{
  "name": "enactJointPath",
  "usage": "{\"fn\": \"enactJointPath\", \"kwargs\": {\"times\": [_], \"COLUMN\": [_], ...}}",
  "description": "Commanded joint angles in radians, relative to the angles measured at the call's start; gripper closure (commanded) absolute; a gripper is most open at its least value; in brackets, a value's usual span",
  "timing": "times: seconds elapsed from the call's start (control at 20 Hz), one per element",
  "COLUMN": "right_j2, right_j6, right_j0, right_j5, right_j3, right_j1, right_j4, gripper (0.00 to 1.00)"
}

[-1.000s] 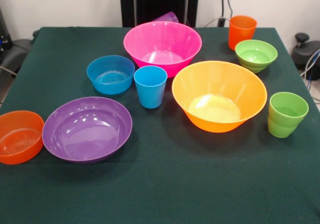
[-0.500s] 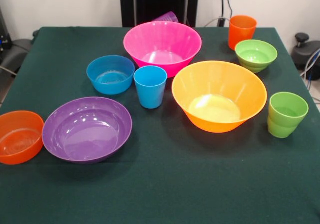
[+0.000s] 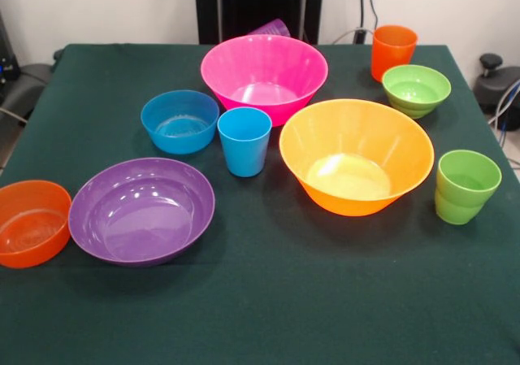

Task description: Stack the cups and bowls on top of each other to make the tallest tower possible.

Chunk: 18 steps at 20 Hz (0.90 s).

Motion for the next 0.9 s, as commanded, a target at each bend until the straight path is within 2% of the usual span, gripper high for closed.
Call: {"fn": "enactJointPath", "kwargs": {"times": [0.05, 0.45, 0.8, 0.9], "right_j2": [-0.048, -0.054, -0.088, -0.101], "right_j6": [0.067, 0.137, 0.277, 0.267], "right_j0": [0.084, 0.125, 0.208, 0.207], "right_j5": [-0.06, -0.091, -0.121, -0.126], "right_j3": [0.116, 0.174, 0.214, 0.205], "right_j1": [0.049, 0.033, 0.047, 0.044], "right_j4": [-0.037, -0.023, -0.038, -0.043], "gripper": [0.0, 0.0, 0.0, 0.0]}}
